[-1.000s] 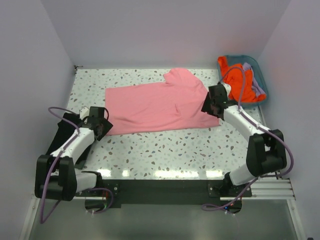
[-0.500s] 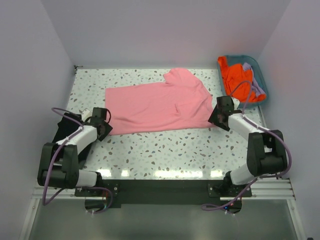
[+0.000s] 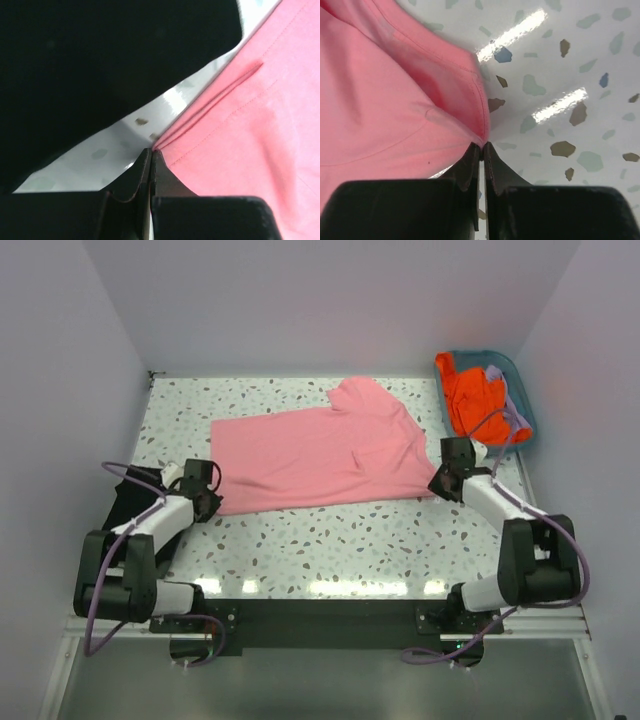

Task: Fold and stack the t-shirts
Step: Fold the tshirt

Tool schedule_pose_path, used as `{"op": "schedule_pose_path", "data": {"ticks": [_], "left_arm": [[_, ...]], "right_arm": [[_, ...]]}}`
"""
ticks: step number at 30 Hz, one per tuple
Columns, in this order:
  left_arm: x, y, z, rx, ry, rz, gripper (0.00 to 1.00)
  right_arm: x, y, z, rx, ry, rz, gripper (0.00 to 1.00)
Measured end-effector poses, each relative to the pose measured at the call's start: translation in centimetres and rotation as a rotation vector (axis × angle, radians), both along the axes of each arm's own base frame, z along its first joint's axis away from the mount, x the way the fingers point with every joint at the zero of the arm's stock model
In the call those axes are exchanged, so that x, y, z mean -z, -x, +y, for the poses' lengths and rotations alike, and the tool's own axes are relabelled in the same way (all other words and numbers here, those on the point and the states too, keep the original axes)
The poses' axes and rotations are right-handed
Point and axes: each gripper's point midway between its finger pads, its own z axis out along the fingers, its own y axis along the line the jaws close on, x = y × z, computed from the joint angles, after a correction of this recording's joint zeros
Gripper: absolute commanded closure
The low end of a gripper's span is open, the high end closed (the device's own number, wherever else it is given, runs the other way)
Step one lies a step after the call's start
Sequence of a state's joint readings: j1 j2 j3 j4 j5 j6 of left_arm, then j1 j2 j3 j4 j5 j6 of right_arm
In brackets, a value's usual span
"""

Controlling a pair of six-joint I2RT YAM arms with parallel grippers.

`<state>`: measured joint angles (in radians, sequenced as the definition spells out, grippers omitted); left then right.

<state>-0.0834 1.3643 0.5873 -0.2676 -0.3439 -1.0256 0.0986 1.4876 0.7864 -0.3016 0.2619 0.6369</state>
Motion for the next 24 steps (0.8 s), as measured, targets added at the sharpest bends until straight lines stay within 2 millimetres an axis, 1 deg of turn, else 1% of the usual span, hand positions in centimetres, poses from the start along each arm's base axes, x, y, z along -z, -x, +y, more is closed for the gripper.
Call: {"op": "schedule_pose_path", "data": {"ticks": [5,8,10,11,14,15,16,17,18,19,20,21,22,24], "left_arm": [[-0.6,2.6,-0.1,-0.021,0.026,0.034,1.0],[-1.4,3.6,-0.1,-0.037,0.044,0.018,1.0],[-2.0,4.5,-0.2,-0.046,0.06,0.003,1.0],[-2.2,5.0,-0.3,-0.052,0.07,-0.002,1.0],[-2.6,6.5,-0.5,-0.062,0.097,-0.015,1.0],[-2.7,6.8,-0.6,-0.065,0.105,-0.021,0.96],[-2.8,7.3,-0.7,-0.068,0.112,-0.023,0.9],[-3.0,7.8,-0.7,-0.067,0.118,-0.025,0.82],[-3.1,8.2,-0.8,-0.066,0.123,-0.028,0.66],[-3.3,8.5,-0.8,-0.064,0.124,-0.029,0.58],[-3.5,8.7,-0.8,-0.066,0.129,-0.035,0.47],[-3.8,9.0,-0.8,-0.065,0.13,-0.041,0.43],[-4.0,9.1,-0.8,-0.064,0.13,-0.05,0.4],[-4.7,9.3,-0.7,-0.054,0.122,-0.062,0.36]], "right_arm": [[-4.4,0.6,-1.3,0.037,-0.009,-0.106,1.0],[-6.4,1.9,-2.0,0.057,-0.013,-0.151,1.0],[-7.1,3.1,-2.3,0.066,-0.016,-0.16,1.0],[-7.2,3.6,-2.3,0.066,-0.02,-0.161,1.0],[-7.4,6.2,-2.3,0.064,-0.029,-0.157,0.99],[-7.5,7.0,-2.2,0.063,-0.033,-0.153,0.94],[-7.6,7.7,-2.1,0.06,-0.041,-0.154,0.89],[-7.8,8.4,-2.0,0.058,-0.049,-0.159,0.77],[-8.1,8.9,-1.8,0.058,-0.059,-0.165,0.72],[-8.3,9.4,-1.7,0.055,-0.067,-0.171,0.65],[-8.6,9.8,-1.5,0.052,-0.079,-0.181,0.48],[-8.9,10.0,-1.3,0.048,-0.09,-0.191,0.4],[-9.2,10.2,-1.1,0.042,-0.099,-0.197,0.26],[-9.8,10.4,-1.0,0.03,-0.104,-0.198,0.22]]}}
